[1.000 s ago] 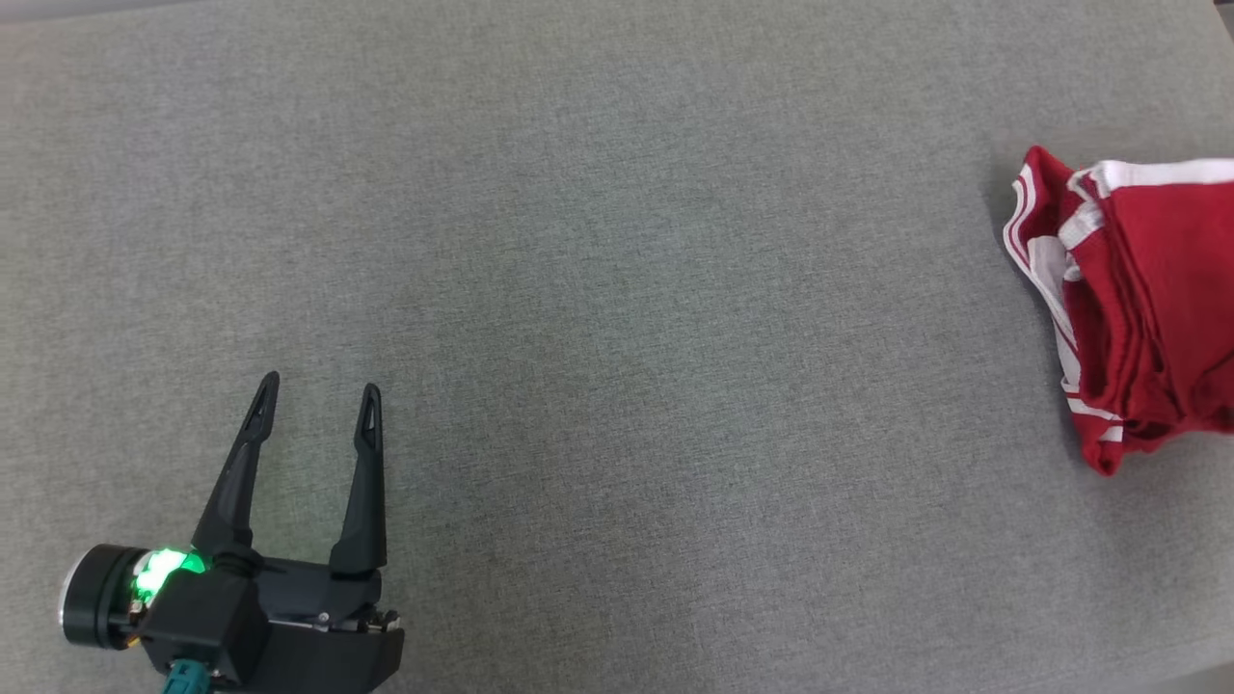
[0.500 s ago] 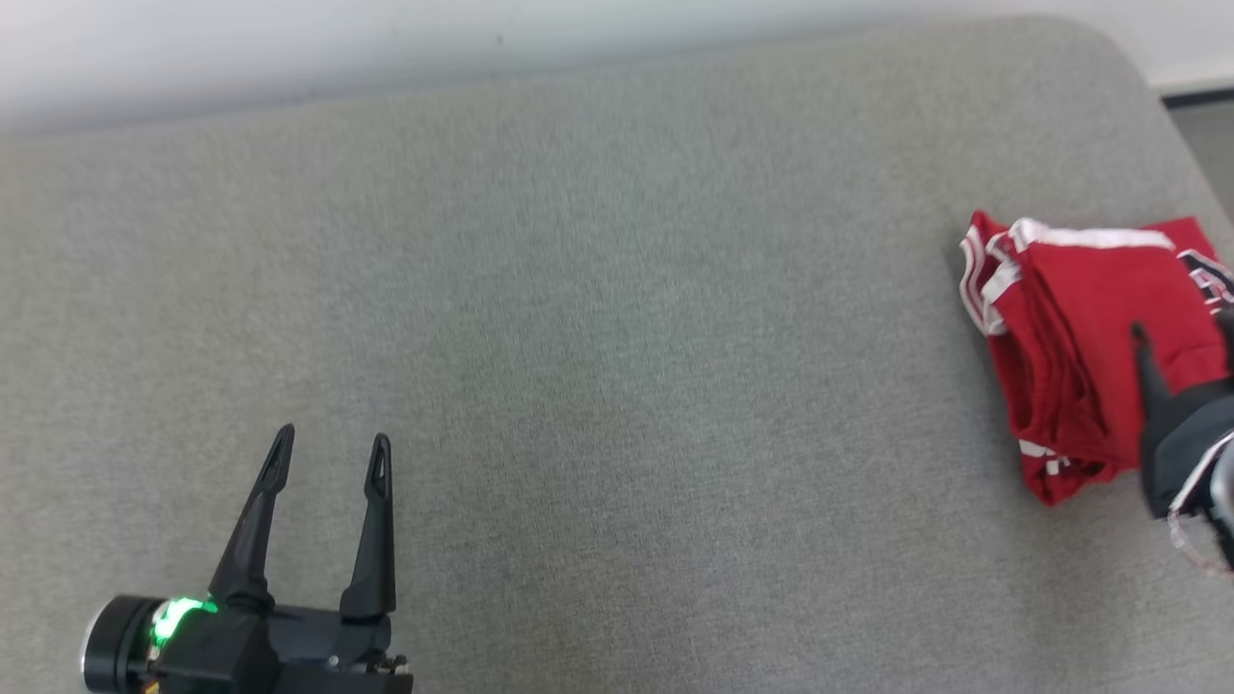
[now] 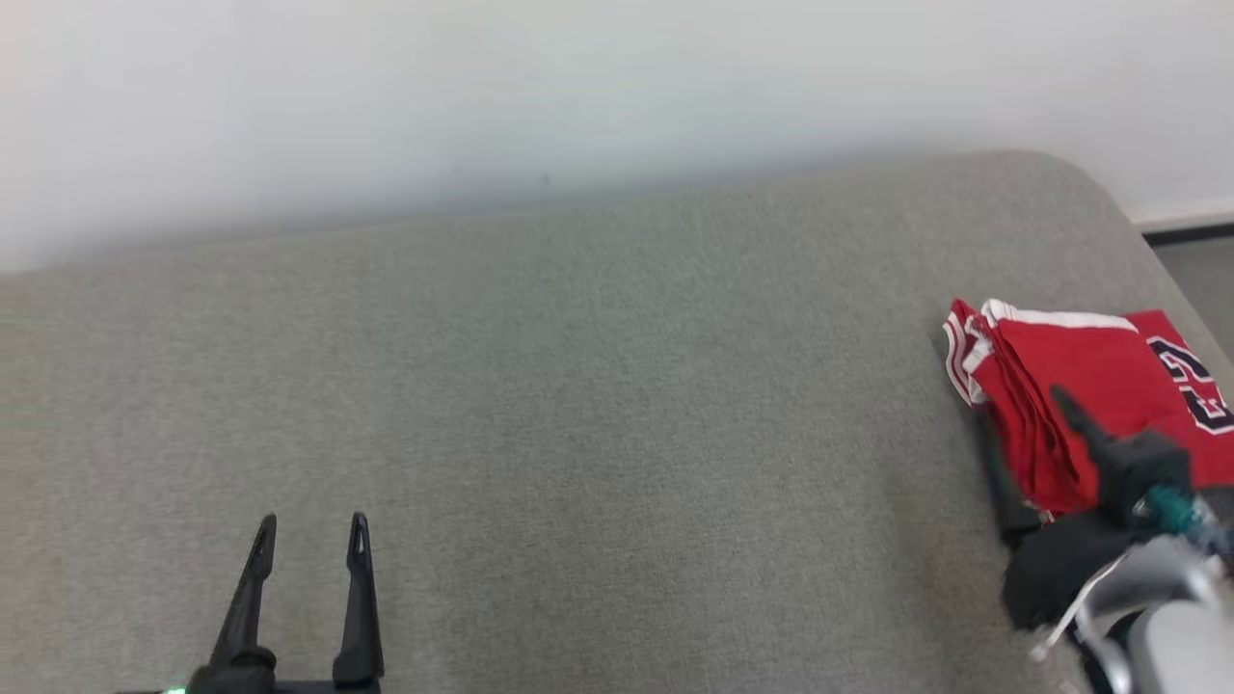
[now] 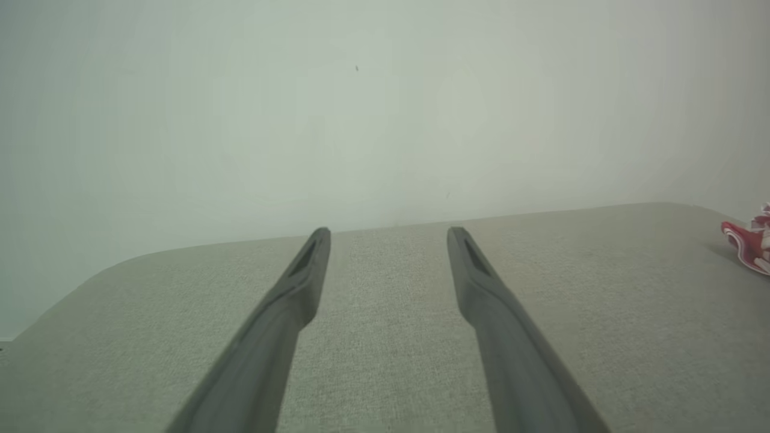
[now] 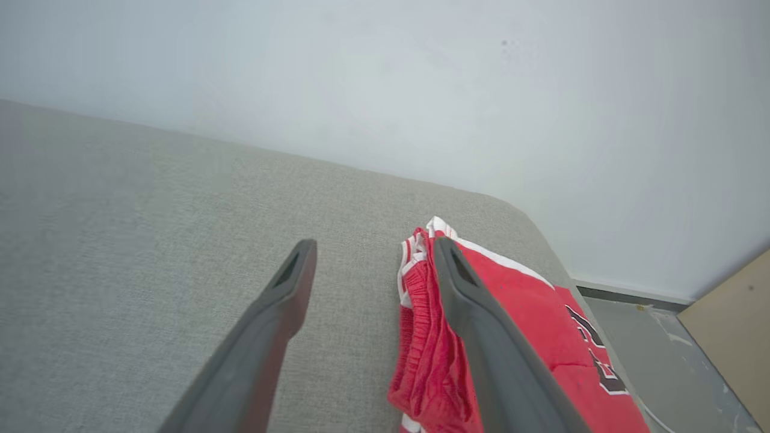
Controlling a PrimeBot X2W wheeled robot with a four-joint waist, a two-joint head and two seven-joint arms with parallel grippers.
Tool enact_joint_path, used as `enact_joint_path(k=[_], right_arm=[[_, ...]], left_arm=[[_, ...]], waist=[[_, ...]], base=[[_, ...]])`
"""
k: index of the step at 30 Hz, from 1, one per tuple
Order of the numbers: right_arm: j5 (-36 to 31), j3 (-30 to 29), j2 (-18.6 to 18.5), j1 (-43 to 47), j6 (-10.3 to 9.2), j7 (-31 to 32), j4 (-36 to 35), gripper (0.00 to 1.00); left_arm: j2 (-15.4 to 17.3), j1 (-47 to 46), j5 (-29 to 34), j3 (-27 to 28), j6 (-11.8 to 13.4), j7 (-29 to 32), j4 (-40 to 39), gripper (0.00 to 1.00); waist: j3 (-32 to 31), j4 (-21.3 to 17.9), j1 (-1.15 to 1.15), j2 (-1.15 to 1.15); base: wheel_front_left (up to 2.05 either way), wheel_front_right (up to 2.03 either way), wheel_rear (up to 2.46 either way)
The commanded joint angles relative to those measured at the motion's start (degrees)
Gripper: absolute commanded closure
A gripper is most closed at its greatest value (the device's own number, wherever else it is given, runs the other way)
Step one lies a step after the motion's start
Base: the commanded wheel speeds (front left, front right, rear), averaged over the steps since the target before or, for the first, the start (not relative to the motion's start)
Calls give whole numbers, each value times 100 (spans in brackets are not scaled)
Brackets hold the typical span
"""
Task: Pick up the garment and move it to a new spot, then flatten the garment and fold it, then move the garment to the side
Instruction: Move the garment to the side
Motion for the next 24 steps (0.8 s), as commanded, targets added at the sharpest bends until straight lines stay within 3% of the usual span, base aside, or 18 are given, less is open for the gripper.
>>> enact_joint_path(k=[1, 14, 24], right_arm=[[81, 28, 120, 138, -16, -101, 15, 0], [165, -114, 1224, 933, -16, -1284, 508, 0], [69, -424, 1517, 1164, -16, -1836, 776, 0]], left_arm=[[-5, 81, -3, 26, 15, -15, 29, 0], [-8, 397, -197, 503, 33, -15, 556, 0], [23, 396, -67, 634, -202, -15, 936, 0]], waist=[[-281, 205, 2, 0], [-589, 635, 2, 0], [-719, 740, 2, 0]], base=[[0, 0, 0], [0, 0, 0], [0, 0, 0]])
